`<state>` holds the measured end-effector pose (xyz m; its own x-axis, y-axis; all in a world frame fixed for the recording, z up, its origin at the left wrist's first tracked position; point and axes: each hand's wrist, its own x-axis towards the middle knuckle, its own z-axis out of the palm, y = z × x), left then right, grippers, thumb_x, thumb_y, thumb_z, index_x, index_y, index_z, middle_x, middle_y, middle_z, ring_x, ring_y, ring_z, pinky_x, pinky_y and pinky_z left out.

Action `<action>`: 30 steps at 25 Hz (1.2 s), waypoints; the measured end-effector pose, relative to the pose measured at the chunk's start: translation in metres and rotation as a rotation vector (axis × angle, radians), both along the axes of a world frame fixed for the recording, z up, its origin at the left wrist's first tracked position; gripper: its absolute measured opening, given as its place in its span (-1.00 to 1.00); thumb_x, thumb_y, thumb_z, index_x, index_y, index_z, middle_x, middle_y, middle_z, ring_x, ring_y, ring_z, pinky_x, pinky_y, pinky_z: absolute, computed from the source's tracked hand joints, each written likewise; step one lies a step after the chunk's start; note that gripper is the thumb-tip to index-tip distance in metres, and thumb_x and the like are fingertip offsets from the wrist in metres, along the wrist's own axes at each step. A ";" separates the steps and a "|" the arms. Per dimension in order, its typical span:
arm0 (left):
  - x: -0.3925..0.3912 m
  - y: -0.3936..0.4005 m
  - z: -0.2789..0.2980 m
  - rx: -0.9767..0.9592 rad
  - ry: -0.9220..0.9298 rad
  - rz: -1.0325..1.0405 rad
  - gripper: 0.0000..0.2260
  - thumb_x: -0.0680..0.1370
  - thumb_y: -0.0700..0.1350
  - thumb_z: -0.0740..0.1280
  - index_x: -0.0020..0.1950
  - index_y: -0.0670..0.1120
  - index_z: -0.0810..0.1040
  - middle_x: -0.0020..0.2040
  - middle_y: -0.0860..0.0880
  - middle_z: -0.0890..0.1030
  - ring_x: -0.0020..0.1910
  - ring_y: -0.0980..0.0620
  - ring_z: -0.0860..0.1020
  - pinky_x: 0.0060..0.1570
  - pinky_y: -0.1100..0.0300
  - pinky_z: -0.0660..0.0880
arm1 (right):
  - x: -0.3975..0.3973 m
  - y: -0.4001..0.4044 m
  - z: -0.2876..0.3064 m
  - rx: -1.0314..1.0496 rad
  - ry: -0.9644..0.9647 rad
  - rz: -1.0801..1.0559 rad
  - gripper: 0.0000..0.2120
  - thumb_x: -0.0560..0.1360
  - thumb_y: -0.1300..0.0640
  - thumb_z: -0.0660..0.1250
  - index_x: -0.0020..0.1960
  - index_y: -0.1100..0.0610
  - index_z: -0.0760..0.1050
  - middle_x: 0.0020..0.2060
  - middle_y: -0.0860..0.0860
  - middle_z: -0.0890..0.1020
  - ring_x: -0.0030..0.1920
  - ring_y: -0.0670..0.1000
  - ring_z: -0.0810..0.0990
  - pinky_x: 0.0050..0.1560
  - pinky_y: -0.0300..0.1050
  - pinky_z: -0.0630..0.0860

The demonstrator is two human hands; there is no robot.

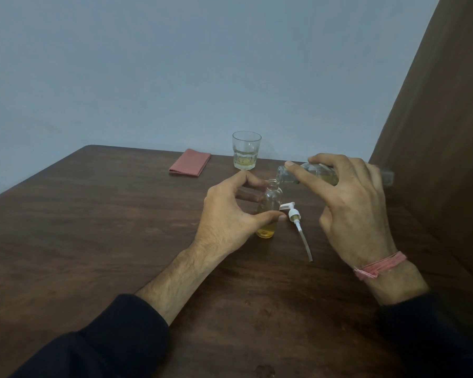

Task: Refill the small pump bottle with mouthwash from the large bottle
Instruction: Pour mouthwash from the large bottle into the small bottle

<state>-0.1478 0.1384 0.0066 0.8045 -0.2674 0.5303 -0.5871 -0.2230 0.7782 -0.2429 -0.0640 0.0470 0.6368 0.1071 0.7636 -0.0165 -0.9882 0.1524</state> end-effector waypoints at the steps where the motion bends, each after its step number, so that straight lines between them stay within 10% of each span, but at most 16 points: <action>1: 0.000 0.000 0.000 -0.002 0.000 -0.002 -0.49 0.30 0.14 0.83 0.13 0.19 0.68 0.15 0.27 0.77 0.06 0.30 0.76 0.10 0.07 0.75 | 0.000 0.000 0.000 0.001 0.000 -0.001 -0.09 0.30 0.56 0.42 0.56 -0.03 0.55 0.35 0.18 0.60 0.30 0.27 0.54 0.30 0.31 0.41; 30: 0.000 0.000 0.001 0.012 -0.009 -0.008 -0.50 0.31 0.16 0.81 0.13 0.19 0.67 0.14 0.30 0.75 0.06 0.35 0.74 0.08 0.17 0.71 | -0.001 0.003 0.003 0.010 0.008 0.001 -0.07 0.26 0.55 0.43 0.55 -0.03 0.56 0.34 0.19 0.61 0.28 0.29 0.57 0.29 0.30 0.42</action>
